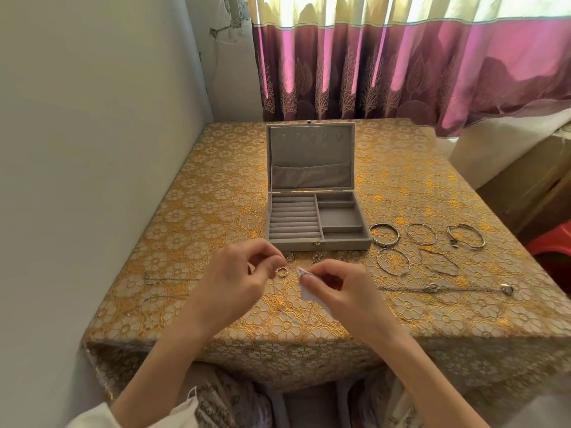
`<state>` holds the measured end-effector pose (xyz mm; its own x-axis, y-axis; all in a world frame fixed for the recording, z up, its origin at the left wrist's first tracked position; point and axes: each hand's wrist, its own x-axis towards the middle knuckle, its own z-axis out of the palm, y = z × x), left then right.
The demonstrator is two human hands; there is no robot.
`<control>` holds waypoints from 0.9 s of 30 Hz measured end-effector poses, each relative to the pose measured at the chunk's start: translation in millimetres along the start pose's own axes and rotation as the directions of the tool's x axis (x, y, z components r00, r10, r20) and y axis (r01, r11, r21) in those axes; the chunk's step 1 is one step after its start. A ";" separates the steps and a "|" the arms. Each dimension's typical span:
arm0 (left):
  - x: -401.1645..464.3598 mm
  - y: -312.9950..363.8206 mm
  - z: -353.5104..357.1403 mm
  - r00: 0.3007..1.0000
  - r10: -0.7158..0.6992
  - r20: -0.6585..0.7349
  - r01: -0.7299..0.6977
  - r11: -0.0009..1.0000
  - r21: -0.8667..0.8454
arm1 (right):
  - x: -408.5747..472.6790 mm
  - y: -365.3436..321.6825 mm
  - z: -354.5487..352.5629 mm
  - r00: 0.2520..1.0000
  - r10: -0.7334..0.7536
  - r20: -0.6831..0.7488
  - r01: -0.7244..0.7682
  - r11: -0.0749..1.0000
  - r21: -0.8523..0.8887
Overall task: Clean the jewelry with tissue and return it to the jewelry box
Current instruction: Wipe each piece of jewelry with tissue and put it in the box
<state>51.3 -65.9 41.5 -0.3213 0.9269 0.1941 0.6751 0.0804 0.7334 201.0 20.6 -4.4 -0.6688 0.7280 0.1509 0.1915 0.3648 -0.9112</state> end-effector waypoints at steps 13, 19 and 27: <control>5.1 -22.6 -29.0 0.904 -0.388 -0.181 0.235 0.803 -0.547 | -12.4 41.8 -15.8 0.990 0.129 -0.059 -0.130 0.991 -0.025; 5.0 -27.1 -26.8 0.889 -0.454 -0.057 0.241 0.570 -0.785 | -14.3 46.4 -12.2 0.985 0.092 -0.143 -0.109 0.987 -0.121; 10.4 -17.6 -16.7 0.913 -0.408 -0.014 0.019 0.075 -0.997 | -11.8 40.7 -8.0 0.984 0.172 -0.049 -0.169 0.984 0.049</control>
<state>25.0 -63.8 41.5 -0.5778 0.8083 -0.1130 -0.6172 -0.3422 0.7084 222.5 31.5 -40.2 -0.5898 0.8075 0.0111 0.2668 0.2078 -0.9411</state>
